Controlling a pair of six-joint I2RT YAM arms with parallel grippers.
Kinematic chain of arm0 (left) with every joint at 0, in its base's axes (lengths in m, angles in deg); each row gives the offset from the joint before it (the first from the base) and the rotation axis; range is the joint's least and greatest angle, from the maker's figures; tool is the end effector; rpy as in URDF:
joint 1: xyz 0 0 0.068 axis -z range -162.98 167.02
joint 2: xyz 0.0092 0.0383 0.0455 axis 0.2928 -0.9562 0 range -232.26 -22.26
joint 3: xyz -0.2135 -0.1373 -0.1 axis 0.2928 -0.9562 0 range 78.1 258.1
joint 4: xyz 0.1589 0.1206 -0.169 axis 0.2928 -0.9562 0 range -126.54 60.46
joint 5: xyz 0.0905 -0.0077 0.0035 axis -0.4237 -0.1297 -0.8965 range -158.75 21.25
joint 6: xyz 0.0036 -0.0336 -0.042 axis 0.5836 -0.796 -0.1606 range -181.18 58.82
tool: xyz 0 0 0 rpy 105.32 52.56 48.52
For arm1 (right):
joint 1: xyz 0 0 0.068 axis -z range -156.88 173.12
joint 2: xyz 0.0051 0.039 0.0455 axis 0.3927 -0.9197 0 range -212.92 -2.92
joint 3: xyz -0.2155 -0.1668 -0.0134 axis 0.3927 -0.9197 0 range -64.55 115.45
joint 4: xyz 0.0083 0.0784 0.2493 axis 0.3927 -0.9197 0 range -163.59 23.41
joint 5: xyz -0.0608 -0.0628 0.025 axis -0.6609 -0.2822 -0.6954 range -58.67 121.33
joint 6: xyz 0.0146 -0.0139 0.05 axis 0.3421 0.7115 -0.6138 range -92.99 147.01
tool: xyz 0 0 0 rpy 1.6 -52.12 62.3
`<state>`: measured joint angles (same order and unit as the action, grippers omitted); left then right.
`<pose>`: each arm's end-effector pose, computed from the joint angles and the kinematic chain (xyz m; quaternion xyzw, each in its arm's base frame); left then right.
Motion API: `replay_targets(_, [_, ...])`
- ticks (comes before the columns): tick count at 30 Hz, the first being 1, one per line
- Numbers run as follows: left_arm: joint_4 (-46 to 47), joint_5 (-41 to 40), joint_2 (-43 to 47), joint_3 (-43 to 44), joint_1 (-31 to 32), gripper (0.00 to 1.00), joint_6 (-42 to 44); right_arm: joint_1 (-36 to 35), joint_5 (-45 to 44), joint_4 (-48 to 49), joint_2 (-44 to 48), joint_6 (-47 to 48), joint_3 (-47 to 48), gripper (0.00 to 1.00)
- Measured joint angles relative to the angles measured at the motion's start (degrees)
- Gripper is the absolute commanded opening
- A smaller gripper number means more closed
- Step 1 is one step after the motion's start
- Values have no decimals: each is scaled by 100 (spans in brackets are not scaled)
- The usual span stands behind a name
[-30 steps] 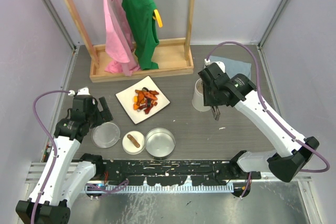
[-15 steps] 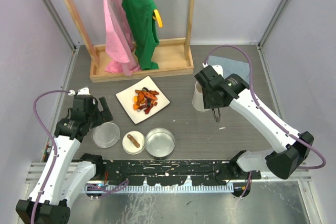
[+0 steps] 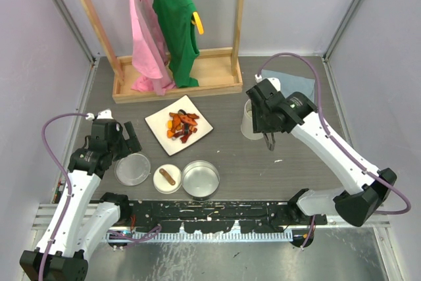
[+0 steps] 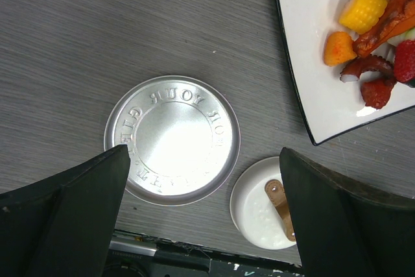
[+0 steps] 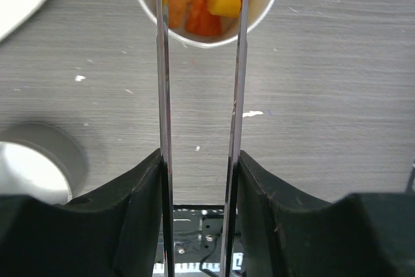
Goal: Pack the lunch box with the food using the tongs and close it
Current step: Place the fake food in the packing box, then pick up the fake food from the plate.
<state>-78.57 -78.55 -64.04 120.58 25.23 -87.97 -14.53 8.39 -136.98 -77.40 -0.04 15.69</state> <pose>0.1393 -0.0139 0.2710 -0.1804 0.9141 -0.0304 0.3620 0.1928 0.1313 0.3558 -0.0448 0.9560 -0.0488 0.2856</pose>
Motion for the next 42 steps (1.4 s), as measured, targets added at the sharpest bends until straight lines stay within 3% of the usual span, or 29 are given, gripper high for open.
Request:
replay_targets(14, [2, 0, 2, 0, 2, 100, 0, -273, 1550, 1001, 328, -116, 439, 50])
replay_targets(28, [0, -4, 7, 0, 0, 100, 0, -1725, 1576, 1305, -1679, -199, 756, 52])
replay_targets(42, [0, -4, 20, 0, 0, 100, 0, -1987, 1508, 1375, -2546, -111, 1252, 52])
